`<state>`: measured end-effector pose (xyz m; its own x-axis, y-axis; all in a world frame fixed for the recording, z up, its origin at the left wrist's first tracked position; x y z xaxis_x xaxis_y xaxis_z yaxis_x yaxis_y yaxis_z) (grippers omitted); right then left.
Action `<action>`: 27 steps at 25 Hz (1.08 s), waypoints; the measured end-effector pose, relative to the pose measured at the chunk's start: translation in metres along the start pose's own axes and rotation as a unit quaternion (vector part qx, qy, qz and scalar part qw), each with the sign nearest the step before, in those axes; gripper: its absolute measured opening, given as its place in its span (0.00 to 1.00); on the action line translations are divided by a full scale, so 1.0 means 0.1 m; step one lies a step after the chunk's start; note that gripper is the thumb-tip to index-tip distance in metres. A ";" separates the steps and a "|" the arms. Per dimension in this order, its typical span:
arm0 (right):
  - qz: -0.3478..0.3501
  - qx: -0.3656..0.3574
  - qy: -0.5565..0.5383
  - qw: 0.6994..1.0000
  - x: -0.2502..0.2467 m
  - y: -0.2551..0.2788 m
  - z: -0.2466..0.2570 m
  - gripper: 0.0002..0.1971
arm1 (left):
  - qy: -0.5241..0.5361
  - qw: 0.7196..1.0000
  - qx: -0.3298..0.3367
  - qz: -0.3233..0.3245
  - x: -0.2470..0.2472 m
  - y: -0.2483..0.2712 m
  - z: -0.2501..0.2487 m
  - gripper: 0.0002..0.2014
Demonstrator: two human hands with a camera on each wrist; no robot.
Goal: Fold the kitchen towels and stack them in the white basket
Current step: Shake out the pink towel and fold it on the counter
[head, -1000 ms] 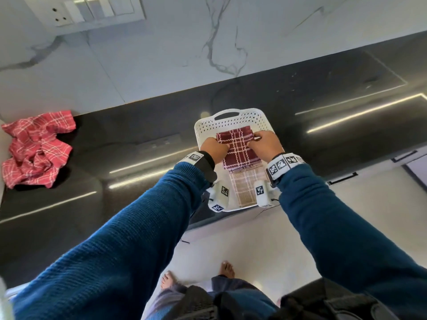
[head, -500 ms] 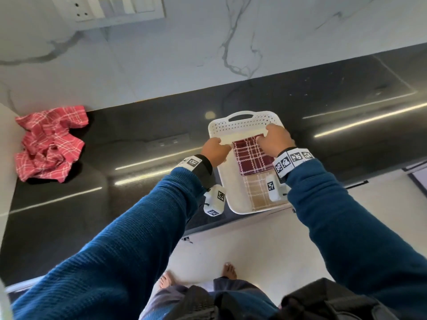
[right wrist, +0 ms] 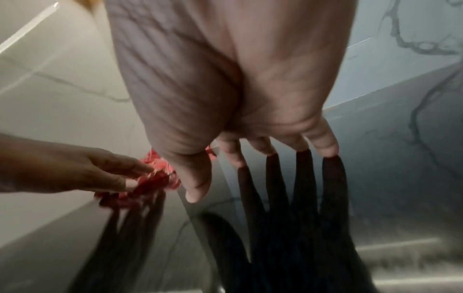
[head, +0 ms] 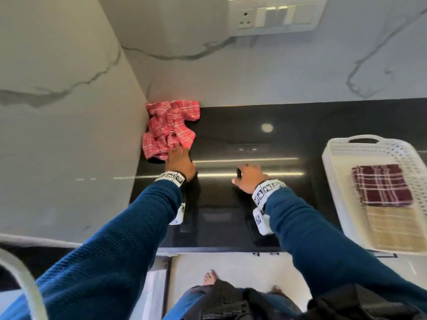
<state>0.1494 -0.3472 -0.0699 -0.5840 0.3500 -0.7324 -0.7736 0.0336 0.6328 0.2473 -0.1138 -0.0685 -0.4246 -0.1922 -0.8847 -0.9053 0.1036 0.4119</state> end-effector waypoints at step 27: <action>-0.215 -0.120 -0.404 0.881 -0.37 0.16 0.48 0.12 | 0.208 0.949 0.237 -0.009 -0.20 0.90 -0.38 0.17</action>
<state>0.1701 -0.3143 -0.0205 0.0662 0.9087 -0.4122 -0.9670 0.1602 0.1981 0.1736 -0.1375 -0.0059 -0.4668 -0.5567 -0.6871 -0.8467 0.5058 0.1654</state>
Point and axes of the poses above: each hand's wrist, its own y-axis away from the middle knuckle, its own x-axis out of the palm, z = x × y, the point moved 7 cm from there along -y, towards the middle knuckle, and after that the axes turned 10 degrees about z, right-handed, at the moved point
